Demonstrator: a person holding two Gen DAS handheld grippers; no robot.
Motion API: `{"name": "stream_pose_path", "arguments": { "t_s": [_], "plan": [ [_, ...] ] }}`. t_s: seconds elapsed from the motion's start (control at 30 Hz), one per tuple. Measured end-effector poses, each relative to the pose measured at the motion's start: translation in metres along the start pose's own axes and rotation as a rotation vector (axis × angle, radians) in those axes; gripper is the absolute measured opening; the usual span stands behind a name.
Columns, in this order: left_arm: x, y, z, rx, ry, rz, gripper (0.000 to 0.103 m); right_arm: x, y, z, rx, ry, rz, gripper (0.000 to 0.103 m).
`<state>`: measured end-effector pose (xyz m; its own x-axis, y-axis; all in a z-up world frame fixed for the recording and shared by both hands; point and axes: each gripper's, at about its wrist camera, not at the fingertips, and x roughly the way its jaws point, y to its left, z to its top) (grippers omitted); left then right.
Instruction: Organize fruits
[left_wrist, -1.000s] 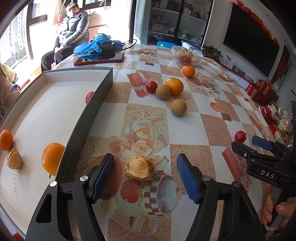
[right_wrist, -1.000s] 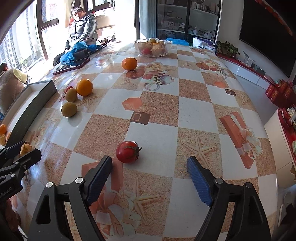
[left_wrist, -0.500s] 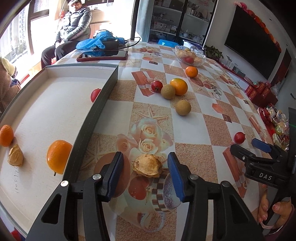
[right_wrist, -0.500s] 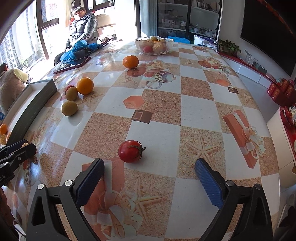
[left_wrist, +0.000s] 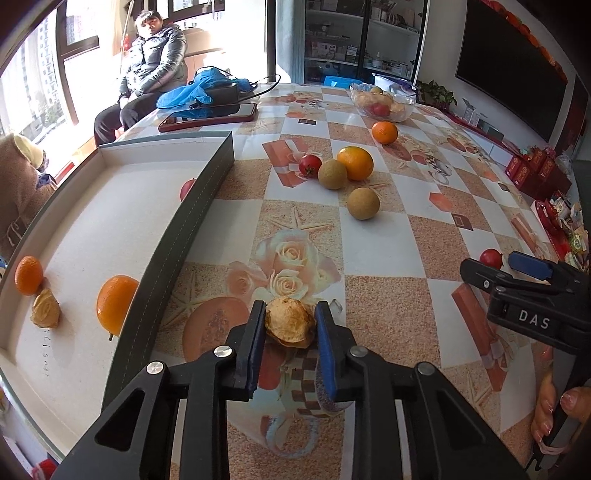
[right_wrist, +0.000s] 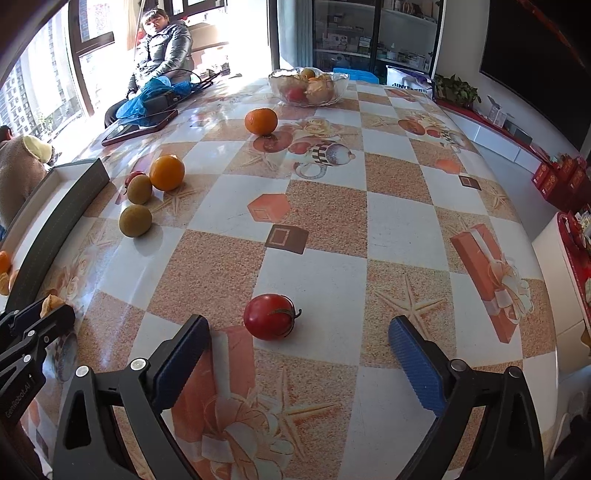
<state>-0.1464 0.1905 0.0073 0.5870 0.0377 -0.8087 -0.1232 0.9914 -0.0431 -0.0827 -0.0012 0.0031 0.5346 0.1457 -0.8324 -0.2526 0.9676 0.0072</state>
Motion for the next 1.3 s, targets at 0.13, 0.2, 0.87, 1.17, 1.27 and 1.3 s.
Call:
{"name": "stream_pose_path", "arguments": {
  "t_s": [0.13, 0.2, 0.87, 1.17, 1.27, 1.3],
  "plan": [
    [-0.003, 0.002, -0.002, -0.016, 0.003, -0.013, 0.028, -0.002, 0.012, 0.005, -0.033, -0.002, 0.008, 0.063],
    [-0.004, 0.004, -0.004, -0.025, 0.004, -0.023, 0.028, -0.005, 0.014, 0.003, -0.038, -0.006, 0.008, 0.035],
    [-0.022, 0.015, -0.010, -0.078, 0.017, -0.104, 0.027, -0.029, -0.014, -0.021, 0.042, 0.042, 0.108, 0.027],
    [-0.037, 0.013, -0.005, -0.042, -0.002, -0.110, 0.027, -0.029, -0.007, -0.018, 0.069, 0.089, 0.175, 0.027],
    [-0.045, 0.019, 0.000, -0.046, -0.018, -0.109, 0.027, -0.030, 0.003, -0.012, 0.065, 0.100, 0.202, 0.027],
    [-0.048, 0.022, 0.002, -0.049, -0.024, -0.105, 0.027, -0.030, 0.007, -0.010, 0.061, 0.101, 0.211, 0.027]
  ]
}}
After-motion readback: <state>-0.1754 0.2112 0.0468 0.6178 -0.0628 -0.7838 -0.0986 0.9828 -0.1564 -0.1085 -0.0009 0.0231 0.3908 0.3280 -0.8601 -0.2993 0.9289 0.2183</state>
